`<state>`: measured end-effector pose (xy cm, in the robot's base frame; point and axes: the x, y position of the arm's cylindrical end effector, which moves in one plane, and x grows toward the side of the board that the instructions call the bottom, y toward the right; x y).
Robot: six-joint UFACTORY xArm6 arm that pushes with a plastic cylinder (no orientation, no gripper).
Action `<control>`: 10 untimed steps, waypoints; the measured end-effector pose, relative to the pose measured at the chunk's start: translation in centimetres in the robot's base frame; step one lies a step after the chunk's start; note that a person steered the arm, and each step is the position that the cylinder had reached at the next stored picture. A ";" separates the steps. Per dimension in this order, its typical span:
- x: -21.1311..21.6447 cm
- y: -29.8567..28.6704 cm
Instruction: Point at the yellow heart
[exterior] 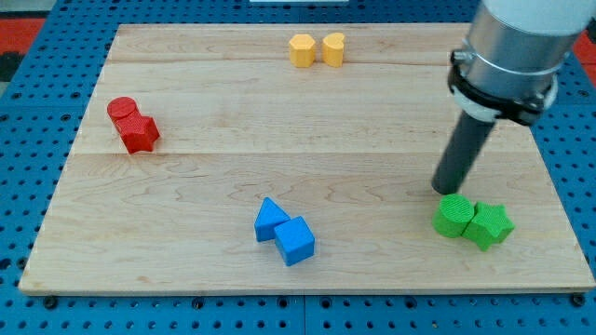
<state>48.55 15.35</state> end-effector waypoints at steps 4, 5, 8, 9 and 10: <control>-17.3 -5.8; -16.8 -4.6; -20.5 -2.1; -20.5 -2.1; -21.2 -2.1</control>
<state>27.38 13.27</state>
